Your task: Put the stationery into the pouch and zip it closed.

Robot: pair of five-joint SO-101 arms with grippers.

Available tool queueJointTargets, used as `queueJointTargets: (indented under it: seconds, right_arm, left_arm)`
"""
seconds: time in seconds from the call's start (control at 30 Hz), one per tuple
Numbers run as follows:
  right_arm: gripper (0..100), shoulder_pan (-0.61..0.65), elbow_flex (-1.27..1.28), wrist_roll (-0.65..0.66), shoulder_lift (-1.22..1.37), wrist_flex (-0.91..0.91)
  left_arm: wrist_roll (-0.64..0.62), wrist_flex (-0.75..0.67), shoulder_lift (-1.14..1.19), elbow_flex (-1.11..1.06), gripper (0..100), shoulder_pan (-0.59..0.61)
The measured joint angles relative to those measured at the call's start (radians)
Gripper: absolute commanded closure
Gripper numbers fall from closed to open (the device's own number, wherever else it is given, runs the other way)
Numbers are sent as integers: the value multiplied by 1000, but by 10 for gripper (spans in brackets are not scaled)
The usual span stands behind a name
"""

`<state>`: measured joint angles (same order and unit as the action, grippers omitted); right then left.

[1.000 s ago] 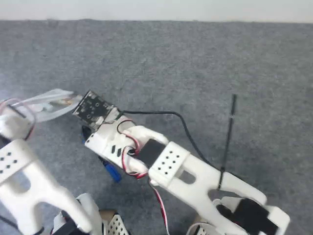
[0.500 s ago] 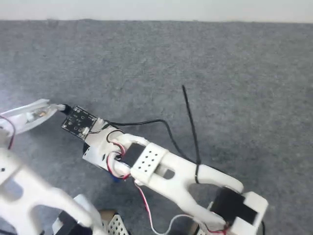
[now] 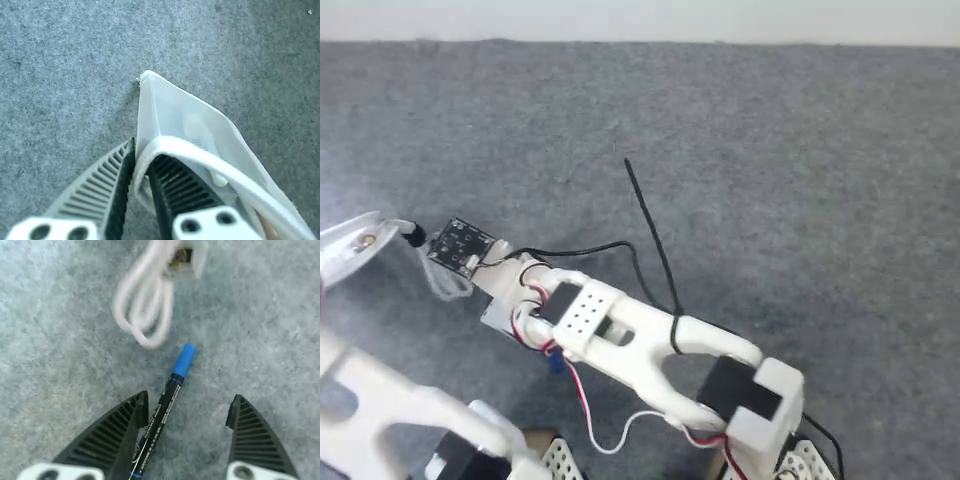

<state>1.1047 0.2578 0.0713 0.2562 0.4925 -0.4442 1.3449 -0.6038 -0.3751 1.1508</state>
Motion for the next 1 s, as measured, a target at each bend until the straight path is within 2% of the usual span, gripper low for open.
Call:
queueJointTargets:
  seconds: [0.2, 0.33, 0.43, 0.63, 0.83, 1.0]
  right_arm:
    - [742, -2, -210, 0, 146, 201]
    - [742, -2, -318, 0, 235, 273]
    - [753, 0, -359, 0, 273, 282]
    - [851, 0, -384, 0, 296, 252]
    - [811, -3, -384, 0, 302, 203]
    - [830, -11, -402, 0, 365, 198]
  left_arm:
    - [0, 0, 0, 0, 987, 0]
    - [0, 0, 0, 0, 987, 0]
    - [0, 0, 0, 0, 987, 0]
    - [0, 0, 0, 0, 987, 0]
    - [0, 0, 0, 0, 987, 0]
    - [0, 0, 0, 0, 987, 0]
